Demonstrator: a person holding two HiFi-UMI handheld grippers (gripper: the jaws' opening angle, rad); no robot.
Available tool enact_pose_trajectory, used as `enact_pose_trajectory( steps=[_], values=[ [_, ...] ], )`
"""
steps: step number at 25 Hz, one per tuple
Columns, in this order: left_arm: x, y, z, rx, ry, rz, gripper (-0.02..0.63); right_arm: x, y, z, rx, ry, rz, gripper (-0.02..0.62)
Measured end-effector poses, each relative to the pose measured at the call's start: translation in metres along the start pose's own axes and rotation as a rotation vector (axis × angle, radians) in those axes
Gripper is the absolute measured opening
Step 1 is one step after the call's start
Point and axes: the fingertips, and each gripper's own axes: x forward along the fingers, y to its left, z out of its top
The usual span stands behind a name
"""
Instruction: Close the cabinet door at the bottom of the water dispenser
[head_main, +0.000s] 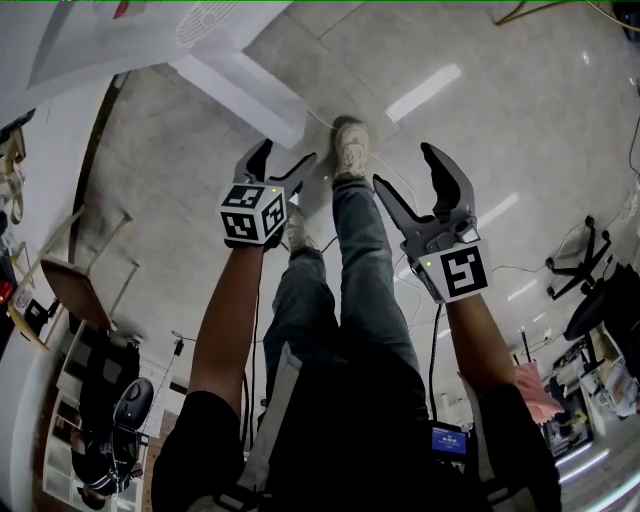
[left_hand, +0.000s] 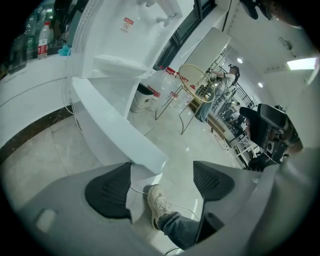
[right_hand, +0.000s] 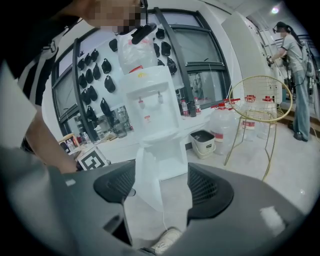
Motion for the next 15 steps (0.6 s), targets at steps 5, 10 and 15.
enact_pose_trajectory(
  steps=[5,10,15],
  values=[
    [0.013,-0.006,0.012,-0.003,0.006,-0.007,0.400,0.000,-0.016,0.000,0.008,0.003,-0.012,0.322],
    [0.023,-0.014,0.024,-0.001,0.026,-0.011,0.399,-0.001,-0.031,0.005,0.023,0.008,-0.020,0.318],
    [0.034,-0.019,0.037,0.002,0.048,-0.017,0.388,0.007,-0.043,0.015,0.028,0.011,-0.018,0.314]
  ],
)
